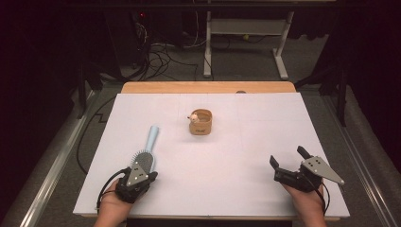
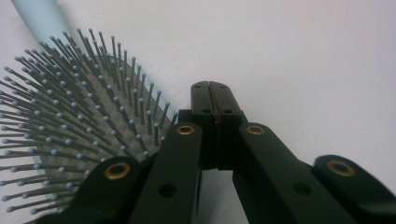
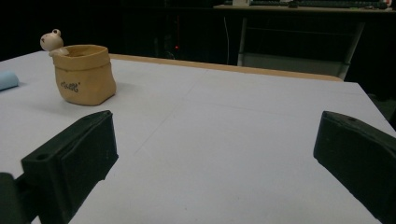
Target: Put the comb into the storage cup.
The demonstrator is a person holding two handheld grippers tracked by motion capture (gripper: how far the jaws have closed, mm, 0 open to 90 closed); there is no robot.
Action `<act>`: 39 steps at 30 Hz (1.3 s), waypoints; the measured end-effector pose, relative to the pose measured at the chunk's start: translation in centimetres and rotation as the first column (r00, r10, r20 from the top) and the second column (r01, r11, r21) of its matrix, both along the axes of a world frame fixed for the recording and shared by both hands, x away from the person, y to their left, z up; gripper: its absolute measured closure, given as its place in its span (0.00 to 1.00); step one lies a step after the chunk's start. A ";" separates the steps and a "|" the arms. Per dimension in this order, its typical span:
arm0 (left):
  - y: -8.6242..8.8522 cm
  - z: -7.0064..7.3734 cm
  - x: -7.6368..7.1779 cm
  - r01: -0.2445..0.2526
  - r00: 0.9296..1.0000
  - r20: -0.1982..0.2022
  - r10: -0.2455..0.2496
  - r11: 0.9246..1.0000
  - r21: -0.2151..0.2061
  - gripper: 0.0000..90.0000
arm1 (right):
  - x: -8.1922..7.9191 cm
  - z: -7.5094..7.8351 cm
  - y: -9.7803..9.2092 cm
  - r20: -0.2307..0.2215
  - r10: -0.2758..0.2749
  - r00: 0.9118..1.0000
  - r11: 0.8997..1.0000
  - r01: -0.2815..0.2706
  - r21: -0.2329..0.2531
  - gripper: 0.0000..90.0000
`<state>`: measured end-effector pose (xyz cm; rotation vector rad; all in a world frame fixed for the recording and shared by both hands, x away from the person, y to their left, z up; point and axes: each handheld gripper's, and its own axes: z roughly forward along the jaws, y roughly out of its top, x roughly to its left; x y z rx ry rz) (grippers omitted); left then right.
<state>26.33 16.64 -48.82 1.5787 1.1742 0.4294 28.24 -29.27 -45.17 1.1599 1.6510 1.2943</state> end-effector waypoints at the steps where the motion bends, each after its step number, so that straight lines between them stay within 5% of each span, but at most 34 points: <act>1: 0.1 0.0 0.1 -0.005 1.000 0.000 0.005 1.000 -0.005 1.00 | 0.0 0.0 0.0 0.000 0.001 1.000 1.000 -0.001 0.001 0.00; 18: 3.9 0.2 0.8 -0.121 0.993 -0.005 0.121 0.993 -0.008 1.00 | 0.0 -0.1 0.0 -0.006 -0.007 1.000 1.000 0.007 0.010 0.00; 27: 4.2 0.2 0.8 -0.131 0.991 -0.006 0.131 0.991 -0.017 1.00 | 0.0 -0.1 -0.1 -0.007 -0.009 1.000 1.000 0.009 0.012 0.00; 32: 4.3 0.7 0.8 -0.104 0.994 0.014 0.106 0.991 -0.086 1.00 | -0.1 0.0 -0.1 0.001 -0.009 1.000 1.000 0.009 0.013 0.00; 33: 4.3 0.9 0.7 -0.097 0.995 0.018 0.100 0.986 -0.135 1.00 | -0.1 0.0 -0.1 0.000 -0.009 1.000 1.000 0.009 0.013 0.00; 39: 4.6 1.6 0.8 -0.065 0.996 0.041 0.076 0.970 -0.233 1.00 | 0.1 -0.1 -0.1 -0.002 -0.009 1.000 1.000 0.009 0.006 0.00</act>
